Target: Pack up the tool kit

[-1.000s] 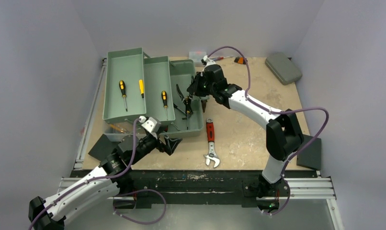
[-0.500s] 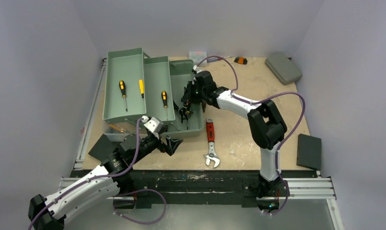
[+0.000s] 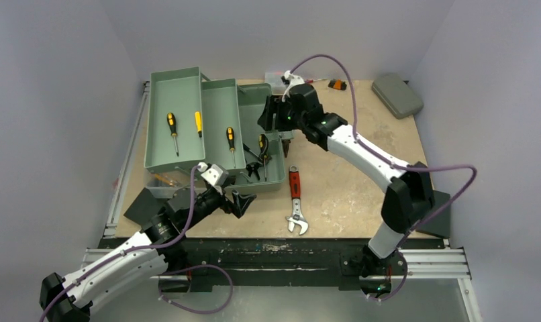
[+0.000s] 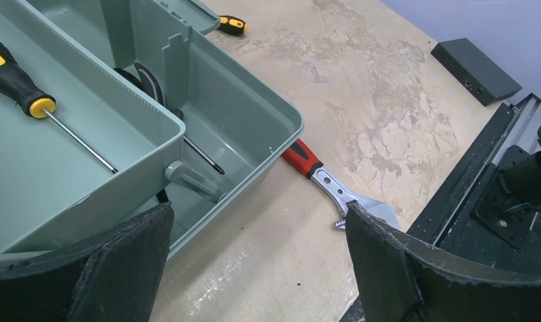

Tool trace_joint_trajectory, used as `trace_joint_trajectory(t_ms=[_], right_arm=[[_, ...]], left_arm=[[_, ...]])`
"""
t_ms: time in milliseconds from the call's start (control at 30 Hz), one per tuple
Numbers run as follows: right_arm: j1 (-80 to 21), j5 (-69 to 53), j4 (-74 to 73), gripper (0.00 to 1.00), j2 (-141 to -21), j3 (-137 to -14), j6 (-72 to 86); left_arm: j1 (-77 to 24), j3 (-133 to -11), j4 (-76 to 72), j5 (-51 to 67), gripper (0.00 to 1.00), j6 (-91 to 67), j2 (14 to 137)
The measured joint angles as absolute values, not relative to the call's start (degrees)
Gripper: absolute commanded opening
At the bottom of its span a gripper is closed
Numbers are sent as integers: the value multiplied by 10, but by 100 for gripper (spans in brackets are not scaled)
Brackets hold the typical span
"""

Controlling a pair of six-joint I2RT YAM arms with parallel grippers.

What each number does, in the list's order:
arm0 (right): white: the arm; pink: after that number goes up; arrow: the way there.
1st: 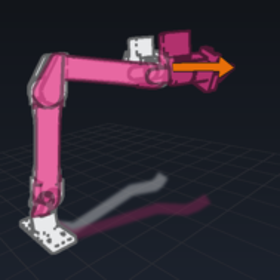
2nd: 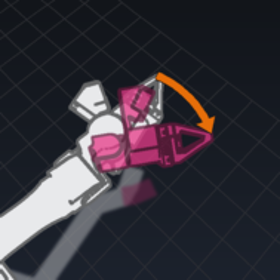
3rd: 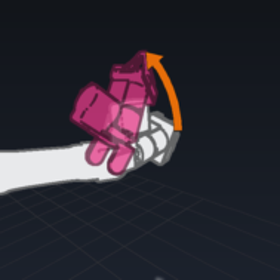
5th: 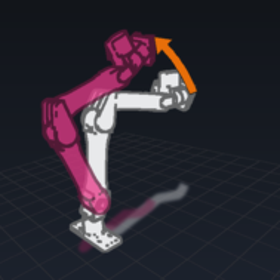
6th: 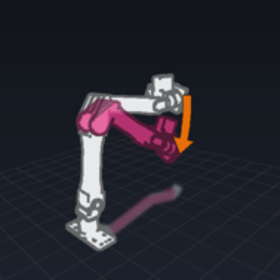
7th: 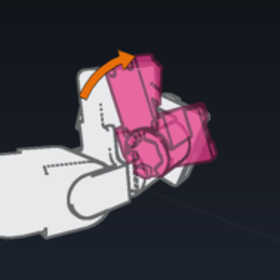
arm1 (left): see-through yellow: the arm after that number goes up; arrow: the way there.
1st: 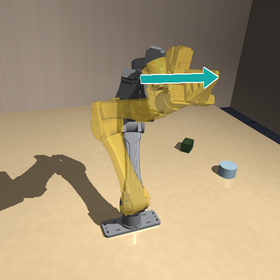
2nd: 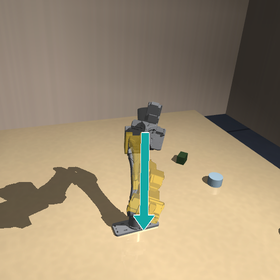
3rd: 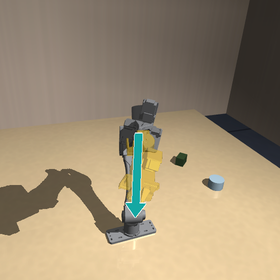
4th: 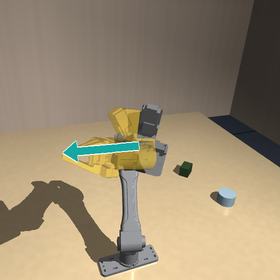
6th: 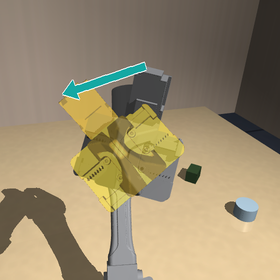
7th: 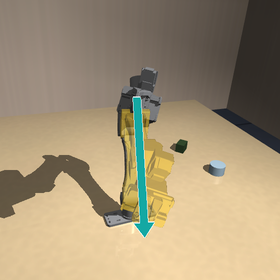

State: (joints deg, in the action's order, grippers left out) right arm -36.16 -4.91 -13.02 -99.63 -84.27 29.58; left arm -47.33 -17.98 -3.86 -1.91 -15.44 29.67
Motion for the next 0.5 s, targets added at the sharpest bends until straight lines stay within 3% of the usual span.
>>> trace_joint_trajectory(t_ms=[200,367,500], right_arm=[[-344,41,-169,66,-913,-843,242],[-270,67,-194,80,-914,-817,207],[-228,100,-205,80,-934,-792,179]], left_arm=[[-473,-180,-38,-19,96,-154,292],[-473,-180,-38,-19,97,-154,289],[-473,-180,-38,-18,97,-155,286]])
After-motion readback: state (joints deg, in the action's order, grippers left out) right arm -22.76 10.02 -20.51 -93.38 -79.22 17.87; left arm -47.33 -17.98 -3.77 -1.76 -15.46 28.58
